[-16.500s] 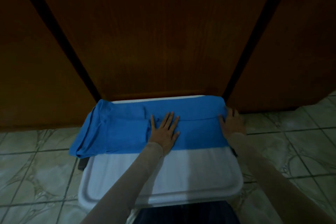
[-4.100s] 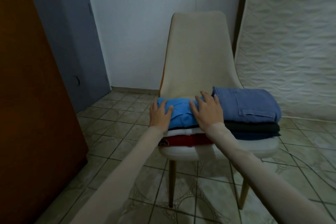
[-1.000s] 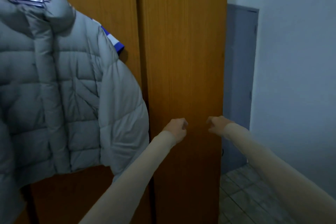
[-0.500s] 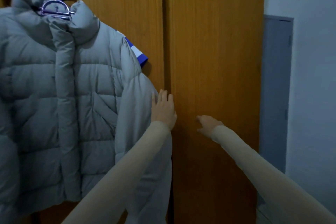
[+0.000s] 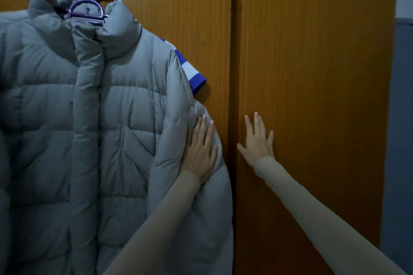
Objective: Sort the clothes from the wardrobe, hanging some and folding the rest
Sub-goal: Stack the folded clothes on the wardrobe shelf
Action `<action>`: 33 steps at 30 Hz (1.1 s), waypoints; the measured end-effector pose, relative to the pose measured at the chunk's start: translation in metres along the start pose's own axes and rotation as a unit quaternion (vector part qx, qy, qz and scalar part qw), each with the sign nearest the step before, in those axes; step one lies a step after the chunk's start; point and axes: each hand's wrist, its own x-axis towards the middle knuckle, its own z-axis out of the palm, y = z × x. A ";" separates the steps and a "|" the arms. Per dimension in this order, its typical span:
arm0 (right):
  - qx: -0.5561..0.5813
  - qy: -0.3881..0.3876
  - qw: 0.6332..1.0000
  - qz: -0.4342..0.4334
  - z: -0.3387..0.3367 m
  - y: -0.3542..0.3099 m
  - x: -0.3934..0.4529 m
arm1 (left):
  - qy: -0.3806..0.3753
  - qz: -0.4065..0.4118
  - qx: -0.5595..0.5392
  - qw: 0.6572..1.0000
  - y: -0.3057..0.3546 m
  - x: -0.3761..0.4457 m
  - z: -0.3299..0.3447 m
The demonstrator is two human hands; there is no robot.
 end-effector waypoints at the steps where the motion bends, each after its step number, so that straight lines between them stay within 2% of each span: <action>1: 0.006 0.003 1.000 0.004 0.003 -0.002 0.006 | 0.002 0.000 -0.007 1.000 -0.003 0.001 0.006; 5: 0.034 0.024 0.999 0.010 0.022 -0.004 0.016 | 0.007 -0.002 0.001 1.000 -0.014 0.001 0.026; 10: -0.024 0.050 0.998 0.008 0.034 0.003 0.016 | 0.019 -0.007 0.003 1.000 -0.020 -0.001 0.045; 15: -0.035 0.053 0.998 0.006 0.034 0.002 0.014 | 0.018 -0.003 0.005 1.000 -0.020 -0.002 0.047; 29: -0.012 0.065 0.996 -0.054 -0.004 0.028 -0.032 | 0.001 -0.021 0.052 0.998 0.009 -0.012 0.026; 33: 0.004 0.069 0.994 -0.084 -0.026 0.041 -0.053 | -0.019 0.018 -0.045 0.999 0.038 -0.016 0.002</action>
